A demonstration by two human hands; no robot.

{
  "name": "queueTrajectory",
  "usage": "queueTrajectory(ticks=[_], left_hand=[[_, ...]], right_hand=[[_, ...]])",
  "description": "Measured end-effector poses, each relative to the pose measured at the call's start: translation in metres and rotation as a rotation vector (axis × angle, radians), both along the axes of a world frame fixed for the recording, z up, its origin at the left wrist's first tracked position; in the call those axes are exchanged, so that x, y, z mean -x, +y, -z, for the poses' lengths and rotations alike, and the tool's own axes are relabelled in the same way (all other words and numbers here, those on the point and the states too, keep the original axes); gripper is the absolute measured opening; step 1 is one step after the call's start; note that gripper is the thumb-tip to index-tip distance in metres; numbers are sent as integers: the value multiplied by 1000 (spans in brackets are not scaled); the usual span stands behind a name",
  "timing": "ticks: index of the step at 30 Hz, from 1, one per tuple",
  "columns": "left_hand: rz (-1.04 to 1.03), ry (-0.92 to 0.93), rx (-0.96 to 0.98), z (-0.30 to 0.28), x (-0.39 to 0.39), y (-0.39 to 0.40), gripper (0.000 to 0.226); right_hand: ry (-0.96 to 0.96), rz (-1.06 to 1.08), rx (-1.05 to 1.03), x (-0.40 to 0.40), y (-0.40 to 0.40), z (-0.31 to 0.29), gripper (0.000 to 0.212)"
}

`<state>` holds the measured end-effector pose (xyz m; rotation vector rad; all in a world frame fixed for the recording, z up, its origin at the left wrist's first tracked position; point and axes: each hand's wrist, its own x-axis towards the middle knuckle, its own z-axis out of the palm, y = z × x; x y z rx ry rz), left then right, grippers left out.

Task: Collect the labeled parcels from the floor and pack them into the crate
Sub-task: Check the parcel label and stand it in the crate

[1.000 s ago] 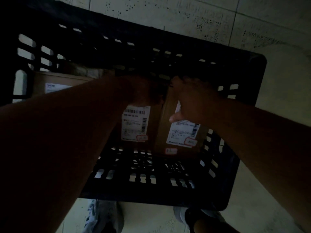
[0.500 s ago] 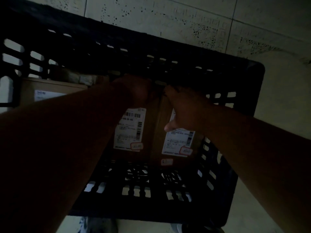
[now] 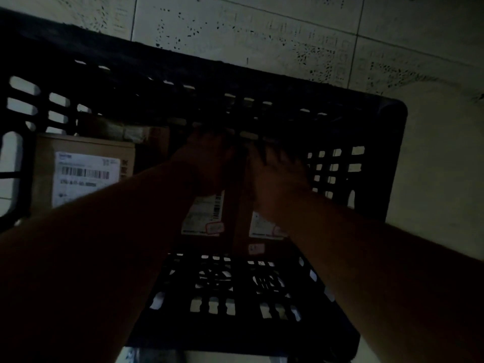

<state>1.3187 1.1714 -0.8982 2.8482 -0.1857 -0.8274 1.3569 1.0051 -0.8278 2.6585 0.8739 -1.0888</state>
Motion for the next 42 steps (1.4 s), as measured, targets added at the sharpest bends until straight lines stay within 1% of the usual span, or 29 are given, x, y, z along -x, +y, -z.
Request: queueTrajectory(ticks=[2, 3, 4, 6, 7, 8, 10, 11, 13, 14, 15, 17, 18, 20, 21, 23, 25, 27, 28, 31, 33, 34, 35, 36, 38, 39, 40, 41, 42], left_hand=[[-3, -35, -65, -11, 12, -10, 70], [-39, -69, -108, -17, 21, -18, 69], [-88, -92, -114, -24, 30, -27, 67], [-205, -119, -79, -37, 46, -44, 63], [-265, -50, -23, -40, 53, -53, 61], [-322, 83, 51, -43, 60, -61, 60], [-423, 315, 181, -44, 67, -74, 53], [-476, 342, 203, -41, 66, -77, 48], [-589, 335, 189, -41, 56, -80, 40], [-641, 343, 188, -43, 51, -81, 40], [-749, 337, 227, -43, 48, -82, 41], [-1097, 359, 399, -41, 43, -83, 43], [-1196, 371, 480, -42, 43, -84, 44], [-1274, 372, 613, -46, 46, -87, 46], [-1285, 341, 646, -48, 48, -88, 45], [-1270, 243, 640, -59, 50, -83, 39], [-1325, 191, 688, -64, 53, -73, 30], [-1456, 227, 767, -68, 57, -63, 20], [-1480, 252, 791, -72, 58, -60, 18], [-1434, 322, 840, -77, 53, -60, 25], [-1401, 380, 853, -79, 48, -65, 28], [-1429, 427, 908, -76, 45, -70, 33], [-1428, 471, 911, -75, 42, -74, 34], [-1374, 497, 847, -73, 38, -77, 28], [-1347, 475, 654, -67, 36, -78, 9], [-1248, 455, 632, -66, 38, -78, 9], [-1060, 441, 642, -64, 43, -79, 19], [-977, 433, 654, -59, 49, -80, 34], [-892, 423, 624, -58, 53, -79, 47]], right_hand=[[-89, 84, -7, 17, -3, 1, 86], [-99, 121, 10, 25, -6, 1, 85], [-90, 147, 33, 33, -11, 1, 90], [-34, 167, 68, 49, -19, 1, 111], [-1, 183, 70, 55, -22, 1, 117], [32, 216, 72, 59, -23, 2, 119], [104, 335, 79, 63, -22, 6, 117], [122, 400, 57, 64, -21, 8, 111], [99, 506, -51, 63, -20, 12, 89], [107, 578, -95, 63, -20, 12, 80], [129, 650, -129, 63, -21, 12, 75], [161, 730, -194, 62, -23, 9, 70], [169, 740, -225, 61, -24, 6, 69], [170, 745, -275, 59, -27, -3, 68], [161, 753, -295, 58, -29, -7, 67], [119, 787, -335, 55, -30, -15, 66], [54, 807, -360, 51, -27, -24, 73], [13, 798, -377, 45, -24, -31, 84], [3, 787, -378, 41, -21, -34, 90], [-26, 771, -298, 25, -17, -38, 98], [-60, 741, -174, 15, -15, -38, 98], [-72, 708, -98, 13, -15, -37, 98], [-71, 669, -27, 11, -14, -36, 99], [-56, 632, 27, 12, -13, -35, 98], [-18, 565, 72, 18, -14, -32, 97], [-11, 525, 81, 23, -16, -31, 96], [-9, 479, 97, 28, -18, -29, 98], [-7, 434, 118, 32, -20, -27, 104], [-5, 397, 136, 34, -22, -25, 109]])
